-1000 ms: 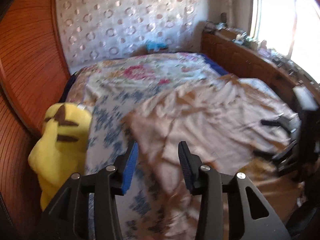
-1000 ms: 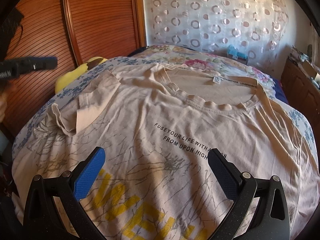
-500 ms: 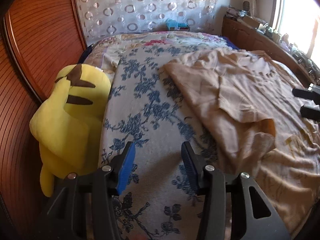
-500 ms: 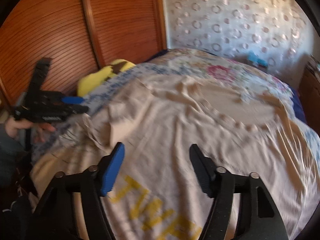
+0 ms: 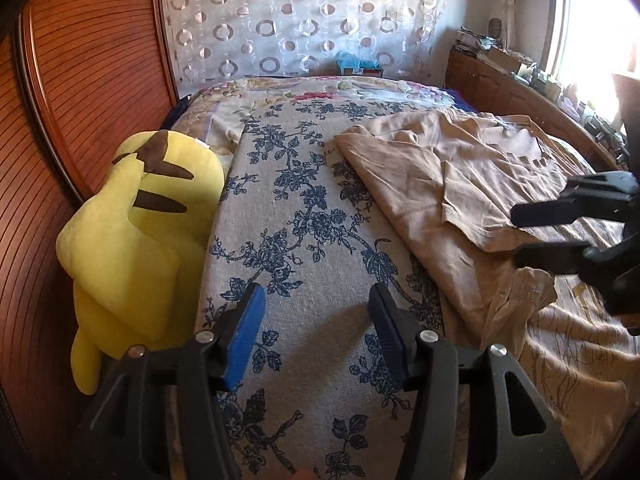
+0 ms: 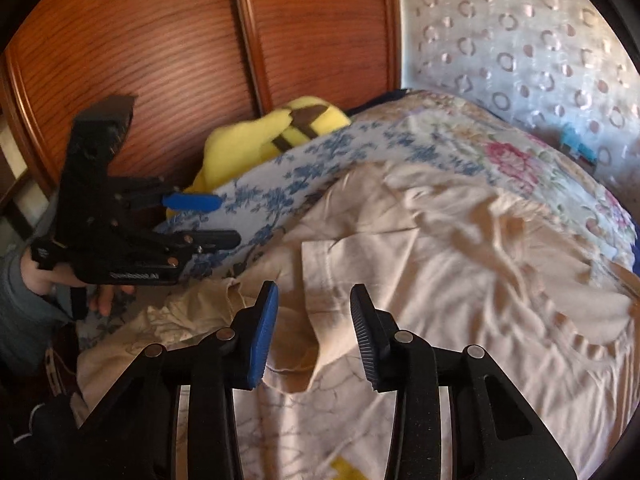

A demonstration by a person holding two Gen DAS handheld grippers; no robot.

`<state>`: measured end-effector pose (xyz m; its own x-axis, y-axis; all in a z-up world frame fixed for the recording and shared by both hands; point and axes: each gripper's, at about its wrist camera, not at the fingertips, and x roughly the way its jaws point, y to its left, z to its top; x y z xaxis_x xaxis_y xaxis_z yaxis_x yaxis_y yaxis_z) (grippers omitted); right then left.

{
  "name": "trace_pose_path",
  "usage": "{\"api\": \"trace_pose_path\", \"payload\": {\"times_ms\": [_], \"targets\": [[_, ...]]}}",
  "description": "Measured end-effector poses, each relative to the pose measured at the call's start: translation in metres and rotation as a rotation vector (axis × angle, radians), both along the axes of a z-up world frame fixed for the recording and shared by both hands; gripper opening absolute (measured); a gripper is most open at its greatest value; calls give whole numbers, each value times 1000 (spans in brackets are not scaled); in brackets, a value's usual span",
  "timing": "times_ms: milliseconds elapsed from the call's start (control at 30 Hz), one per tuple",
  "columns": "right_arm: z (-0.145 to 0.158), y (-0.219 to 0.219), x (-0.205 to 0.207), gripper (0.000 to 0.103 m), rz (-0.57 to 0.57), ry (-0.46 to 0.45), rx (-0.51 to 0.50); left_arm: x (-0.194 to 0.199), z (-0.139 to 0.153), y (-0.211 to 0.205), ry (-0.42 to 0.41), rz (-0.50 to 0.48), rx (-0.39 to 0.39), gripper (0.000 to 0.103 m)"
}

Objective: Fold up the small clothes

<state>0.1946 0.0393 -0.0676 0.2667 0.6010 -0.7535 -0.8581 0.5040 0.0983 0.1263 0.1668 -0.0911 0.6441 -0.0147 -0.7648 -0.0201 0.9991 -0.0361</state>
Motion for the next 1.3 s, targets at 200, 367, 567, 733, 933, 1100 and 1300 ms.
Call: {"api": "trace_pose_path", "payload": {"times_ms": [200,367,567,733,933,1100,1300], "targets": [[-20,9,3,25,-9,-44,-95,-1,0,0,0,0,0,55],[-18,-1,7,2,-30,-66,-74,0,0,0,0,1,0,55],[6,-41,13,2,-212,-87,18,1,0,0,0,1,-2,55],[10,-70,19,26,-356,-135,-28,0,0,0,-1,11,0,55],[13,-96,13,47,-381,-130,-4,-9,7,-12,-33,8,-3,55],[26,-131,5,52,-409,-121,45,-11,22,-32,-73,-25,-12,55],[40,-186,-5,60,-506,-168,52,2,41,-63,-116,-82,-20,55]]}}
